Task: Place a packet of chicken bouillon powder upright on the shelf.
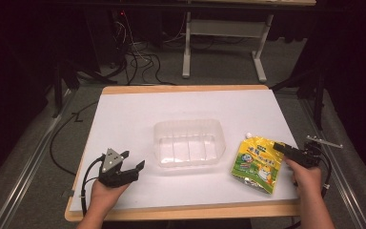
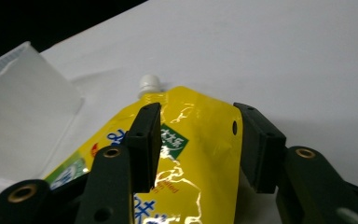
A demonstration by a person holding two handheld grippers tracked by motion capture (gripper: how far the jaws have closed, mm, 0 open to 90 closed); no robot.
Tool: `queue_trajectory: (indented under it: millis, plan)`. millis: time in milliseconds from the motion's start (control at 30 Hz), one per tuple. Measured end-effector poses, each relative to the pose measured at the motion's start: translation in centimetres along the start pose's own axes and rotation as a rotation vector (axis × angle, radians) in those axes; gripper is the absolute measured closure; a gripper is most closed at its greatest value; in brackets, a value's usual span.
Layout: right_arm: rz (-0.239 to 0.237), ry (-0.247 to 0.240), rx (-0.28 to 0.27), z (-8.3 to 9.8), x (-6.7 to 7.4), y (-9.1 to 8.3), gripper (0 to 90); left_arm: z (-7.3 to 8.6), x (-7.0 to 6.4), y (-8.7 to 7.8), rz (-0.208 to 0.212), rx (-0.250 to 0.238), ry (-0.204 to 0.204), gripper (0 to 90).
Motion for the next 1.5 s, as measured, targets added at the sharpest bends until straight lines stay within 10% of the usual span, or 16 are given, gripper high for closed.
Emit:
queue_trajectory:
  millis: [500,667,1000,1500]
  plan:
    - [0.053,0.003,0.129,0.6,-0.1,1.1,53.7,0.2,-0.5,0.4,0.016,0.015,0.017,29.6]
    - [0.052,-0.041,0.148,0.6,0.3,1.2,69.1,0.2,-0.7,0.5,0.015,0.018,0.025,29.6]
    - [0.076,-0.098,0.116,0.3,1.2,0.7,89.6,0.1,-0.7,0.5,0.023,0.014,0.024,29.5]
    - [0.085,-0.158,-0.005,-1.1,3.5,-2.0,90.0,-0.3,-1.1,0.8,0.033,-0.006,0.025,29.8]
Point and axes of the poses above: each handheld gripper's, and its own axes: y roughly forward along the jaws, z roughly out of its underside, x roughly to its left, the point moved 2 cm from there along y, roughly forward along the jaws, and after that the axes turned 14 degrees about -y, right-handed, at the moved point
